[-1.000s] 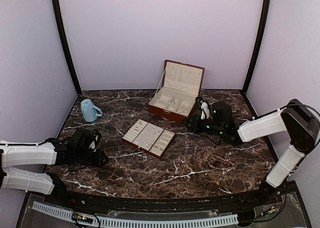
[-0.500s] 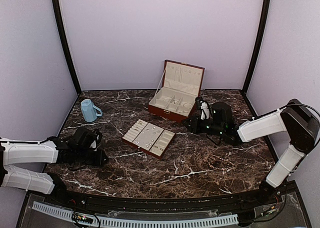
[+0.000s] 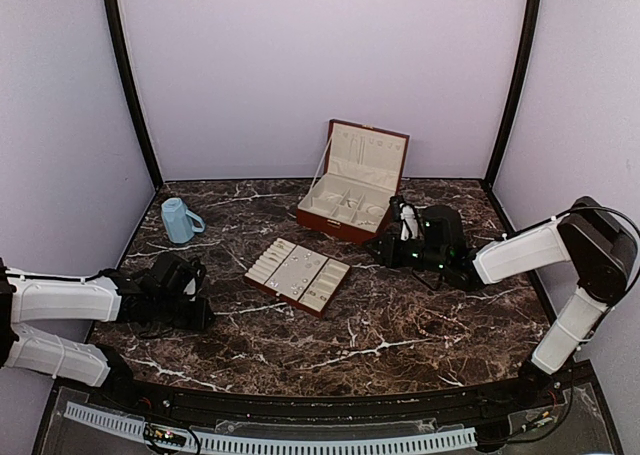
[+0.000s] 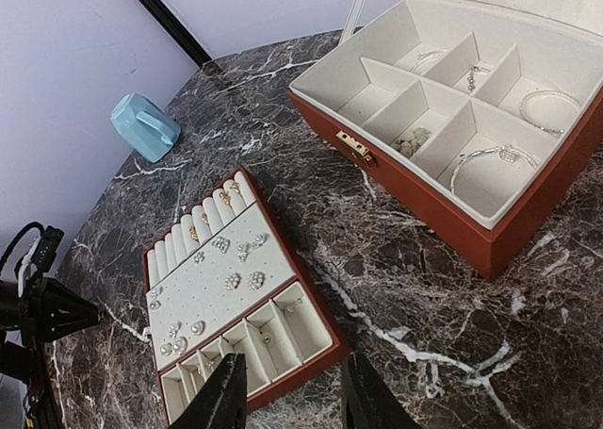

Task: Organize the mixed jewelry
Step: Pick up the earring from the center of the board.

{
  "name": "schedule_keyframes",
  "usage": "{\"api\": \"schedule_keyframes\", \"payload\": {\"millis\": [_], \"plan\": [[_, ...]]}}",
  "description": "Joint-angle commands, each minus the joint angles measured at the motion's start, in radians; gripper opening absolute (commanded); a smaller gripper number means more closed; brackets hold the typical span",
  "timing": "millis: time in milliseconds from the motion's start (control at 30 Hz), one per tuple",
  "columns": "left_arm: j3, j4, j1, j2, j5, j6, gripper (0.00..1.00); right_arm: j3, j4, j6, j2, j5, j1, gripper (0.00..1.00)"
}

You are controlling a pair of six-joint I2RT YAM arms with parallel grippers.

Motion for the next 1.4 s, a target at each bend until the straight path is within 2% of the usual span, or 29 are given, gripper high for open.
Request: {"api": "schedule_keyframes", "payload": {"millis": [0, 333, 600, 800, 1033, 1367], "plan": [[-0.01, 0.001, -0.004, -0.009, 0.022, 0.023, 0.19, 0.003, 0.047, 0.011, 0.015, -0.008, -0.006, 0.35], [0.007, -0.015, -0.004, -0.012, 0.028, -0.024, 0.08, 0.002, 0.05, 0.015, 0.018, -0.012, -0.007, 0.35], [0.093, -0.037, -0.004, -0.015, 0.072, -0.11, 0.07, 0.006, 0.041, 0.004, -0.018, -0.04, -0.006, 0.36], [0.2, -0.044, -0.004, 0.02, 0.138, -0.168, 0.07, 0.008, 0.068, -0.05, -0.05, -0.155, -0.006, 0.37], [0.365, -0.032, -0.003, 0.137, 0.312, -0.247, 0.08, 0.041, 0.152, -0.066, -0.01, -0.383, 0.016, 0.37], [0.583, 0.031, -0.034, 0.391, 0.507, -0.264, 0.08, 0.071, 0.175, -0.08, 0.044, -0.384, 0.074, 0.36]]}}
